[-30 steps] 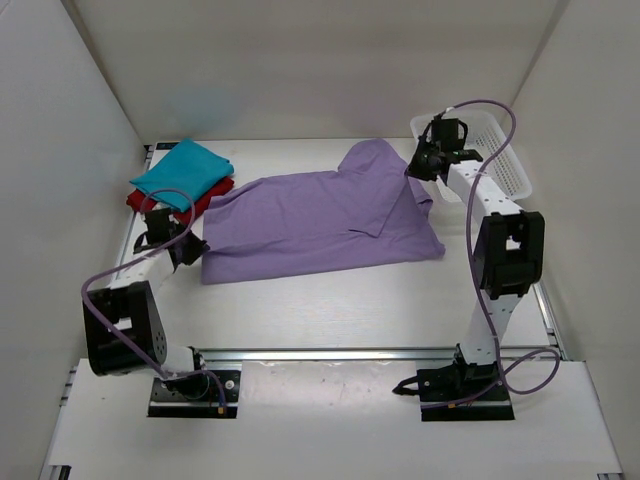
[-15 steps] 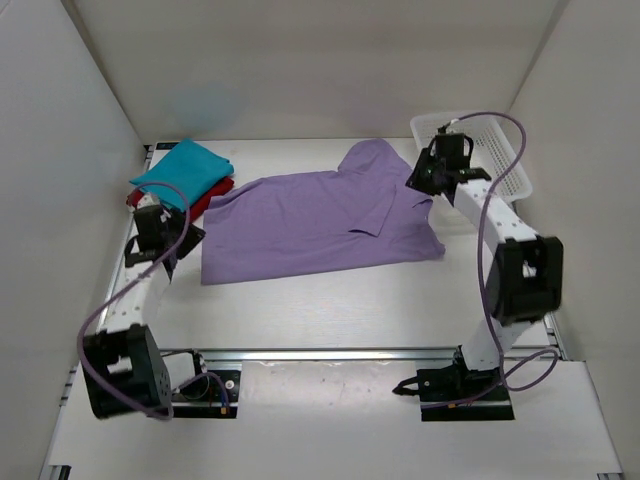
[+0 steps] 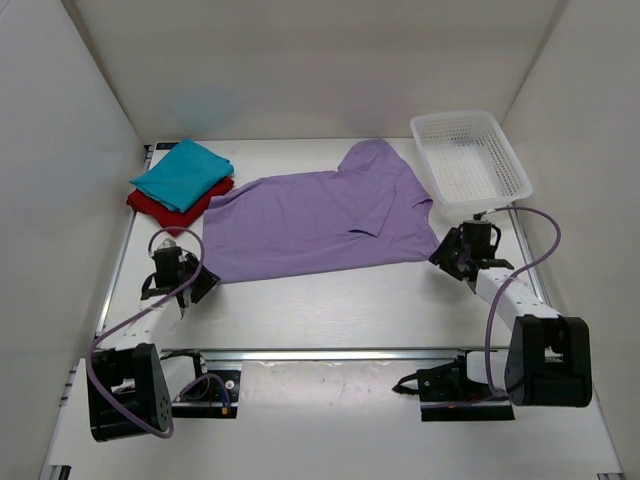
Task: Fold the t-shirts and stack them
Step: Fold the flattened tshirt in 1/3 of the way
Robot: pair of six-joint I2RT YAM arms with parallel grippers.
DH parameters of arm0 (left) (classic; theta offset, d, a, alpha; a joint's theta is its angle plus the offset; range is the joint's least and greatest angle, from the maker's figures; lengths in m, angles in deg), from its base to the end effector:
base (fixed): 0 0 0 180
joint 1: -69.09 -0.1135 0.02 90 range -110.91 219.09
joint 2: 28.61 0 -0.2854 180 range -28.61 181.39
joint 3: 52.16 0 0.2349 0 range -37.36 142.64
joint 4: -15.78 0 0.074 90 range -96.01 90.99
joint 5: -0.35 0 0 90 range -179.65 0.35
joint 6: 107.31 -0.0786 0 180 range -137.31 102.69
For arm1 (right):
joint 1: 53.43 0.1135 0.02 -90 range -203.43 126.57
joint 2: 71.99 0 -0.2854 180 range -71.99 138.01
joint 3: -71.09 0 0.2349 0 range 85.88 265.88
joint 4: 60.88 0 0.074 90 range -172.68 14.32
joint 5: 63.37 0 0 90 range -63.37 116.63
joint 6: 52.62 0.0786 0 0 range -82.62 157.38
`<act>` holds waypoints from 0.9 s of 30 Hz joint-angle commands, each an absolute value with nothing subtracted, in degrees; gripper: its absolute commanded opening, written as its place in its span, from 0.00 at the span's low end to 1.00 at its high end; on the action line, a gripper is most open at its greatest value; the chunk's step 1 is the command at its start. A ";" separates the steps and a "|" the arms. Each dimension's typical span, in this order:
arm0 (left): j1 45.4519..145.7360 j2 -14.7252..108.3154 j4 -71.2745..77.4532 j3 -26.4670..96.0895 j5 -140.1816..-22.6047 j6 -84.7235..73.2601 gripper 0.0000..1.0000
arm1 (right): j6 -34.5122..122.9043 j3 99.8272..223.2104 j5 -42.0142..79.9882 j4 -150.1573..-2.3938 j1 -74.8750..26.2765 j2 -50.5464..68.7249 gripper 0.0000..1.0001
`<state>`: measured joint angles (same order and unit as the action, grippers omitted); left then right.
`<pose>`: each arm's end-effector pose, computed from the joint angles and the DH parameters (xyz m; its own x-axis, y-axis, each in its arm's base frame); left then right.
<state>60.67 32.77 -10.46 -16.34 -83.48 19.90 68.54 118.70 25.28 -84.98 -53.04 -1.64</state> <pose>0.1885 0.0194 0.1431 -0.5709 -0.6923 -0.4414 -0.5337 0.7214 -0.4412 0.2450 0.0035 0.1802 -0.6361 0.5130 -0.5765 0.3578 0.8579 0.3686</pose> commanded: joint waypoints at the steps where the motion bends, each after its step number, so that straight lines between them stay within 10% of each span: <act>1: 60.66 32.12 -7.10 -17.76 -83.59 21.44 0.48 | 69.29 118.32 23.82 -77.53 -55.53 -2.57 0.43; 10: 61.44 37.21 -2.36 -18.12 -83.59 21.62 0.38 | 71.13 121.12 19.07 -70.41 -59.32 6.65 0.40; 20: 61.09 34.94 -1.56 -20.13 -86.82 22.06 0.02 | 73.15 122.71 18.63 -69.79 -60.89 11.94 0.00; 27: 59.43 30.10 -6.13 -18.90 -86.07 21.10 0.00 | 74.47 114.99 19.69 -71.28 -60.19 5.54 0.00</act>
<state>60.93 31.70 -3.44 -19.23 -85.88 22.06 73.43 118.09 18.73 -71.87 -60.56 9.87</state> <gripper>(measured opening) 0.052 0.045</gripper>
